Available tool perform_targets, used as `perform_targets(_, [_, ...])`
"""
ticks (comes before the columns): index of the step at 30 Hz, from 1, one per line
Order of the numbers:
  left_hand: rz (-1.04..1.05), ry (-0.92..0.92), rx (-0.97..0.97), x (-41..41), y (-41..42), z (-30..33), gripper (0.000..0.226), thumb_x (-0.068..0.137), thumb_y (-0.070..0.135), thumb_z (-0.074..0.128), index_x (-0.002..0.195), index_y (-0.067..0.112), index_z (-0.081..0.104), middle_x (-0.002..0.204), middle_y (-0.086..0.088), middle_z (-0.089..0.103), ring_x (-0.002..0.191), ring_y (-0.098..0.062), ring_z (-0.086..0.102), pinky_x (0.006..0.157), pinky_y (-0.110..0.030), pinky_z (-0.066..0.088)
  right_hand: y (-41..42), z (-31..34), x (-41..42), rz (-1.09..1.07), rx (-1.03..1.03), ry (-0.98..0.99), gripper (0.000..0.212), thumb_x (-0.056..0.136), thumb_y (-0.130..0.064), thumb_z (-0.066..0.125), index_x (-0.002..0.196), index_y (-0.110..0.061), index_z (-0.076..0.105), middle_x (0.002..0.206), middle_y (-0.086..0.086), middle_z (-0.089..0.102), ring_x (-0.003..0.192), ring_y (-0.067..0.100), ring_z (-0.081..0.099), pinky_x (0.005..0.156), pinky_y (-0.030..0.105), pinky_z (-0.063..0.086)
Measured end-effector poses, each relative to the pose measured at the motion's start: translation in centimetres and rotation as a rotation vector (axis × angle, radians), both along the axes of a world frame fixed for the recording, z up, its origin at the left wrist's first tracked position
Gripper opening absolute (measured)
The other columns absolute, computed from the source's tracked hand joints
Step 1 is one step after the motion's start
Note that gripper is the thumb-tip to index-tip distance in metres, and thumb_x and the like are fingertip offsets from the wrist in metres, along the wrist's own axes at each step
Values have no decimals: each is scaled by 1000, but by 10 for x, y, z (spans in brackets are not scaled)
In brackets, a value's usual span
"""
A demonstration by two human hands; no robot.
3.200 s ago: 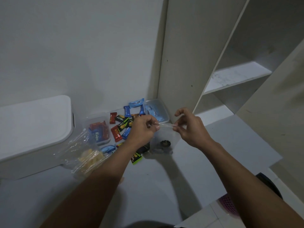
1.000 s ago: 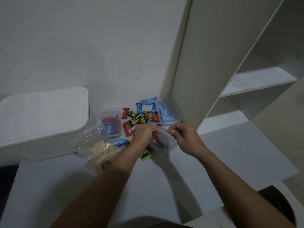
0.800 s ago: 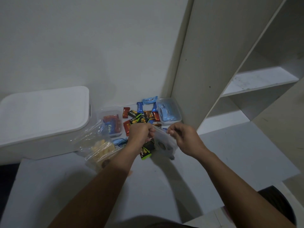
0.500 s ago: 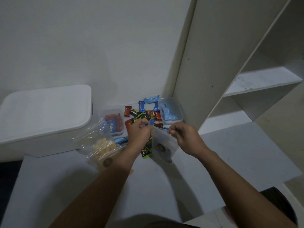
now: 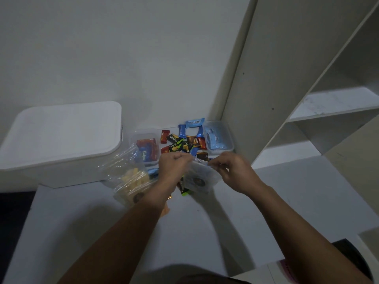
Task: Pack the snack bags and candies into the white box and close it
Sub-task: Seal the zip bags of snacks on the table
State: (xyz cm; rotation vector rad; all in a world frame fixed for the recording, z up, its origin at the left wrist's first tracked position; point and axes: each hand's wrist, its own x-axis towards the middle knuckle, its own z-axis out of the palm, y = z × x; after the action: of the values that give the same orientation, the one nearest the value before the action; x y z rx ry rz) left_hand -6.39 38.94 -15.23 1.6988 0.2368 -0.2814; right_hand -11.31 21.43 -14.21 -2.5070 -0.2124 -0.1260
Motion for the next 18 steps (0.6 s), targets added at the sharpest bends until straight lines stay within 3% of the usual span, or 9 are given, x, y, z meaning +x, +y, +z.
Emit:
perform_targets(5, [20, 3, -10, -1, 7, -4, 9, 81, 14, 69, 77, 21, 73, 93, -1, 67, 95, -22, 63, 83, -45, 58, 3, 0, 4, -30, -2, 37, 26, 83, -20, 74, 109, -18, 73, 83, -11, 57, 71, 8, 53, 68, 31, 48])
perform_targets(8, [49, 36, -36, -1, 13, -6, 5, 81, 15, 70, 79, 17, 74, 100, -6, 67, 98, -25, 63, 83, -43, 58, 6, -4, 6, -81, 133, 83, 24, 84, -21, 72, 109, -19, 72, 81, -19, 60, 72, 2, 58, 70, 28, 51])
perform_targets(10, [79, 67, -63, 1, 17, -9, 6, 79, 16, 72, 84, 12, 75, 99, -7, 68, 96, -24, 64, 82, -41, 59, 6, -7, 7, -93, 216, 129, 23, 83, -24, 73, 106, -21, 70, 83, -16, 65, 76, 3, 63, 71, 26, 53])
perform_targets(14, [98, 127, -97, 3, 29, -11, 8, 77, 16, 73, 79, 8, 72, 86, -12, 69, 82, -23, 68, 72, -34, 59, 4, -11, 11, -83, 190, 181, 23, 77, -14, 78, 92, -27, 67, 78, -8, 67, 70, 8, 63, 67, 24, 52])
perform_targets(18, [-49, 138, -117, -5, 50, -4, 19, 86, 14, 66, 87, -5, 68, 64, -8, 58, 53, -11, 58, 53, -23, 52, 9, -13, 17, -61, 204, 220, 24, 81, -7, 74, 75, -29, 65, 73, -7, 66, 65, 11, 61, 65, 29, 53])
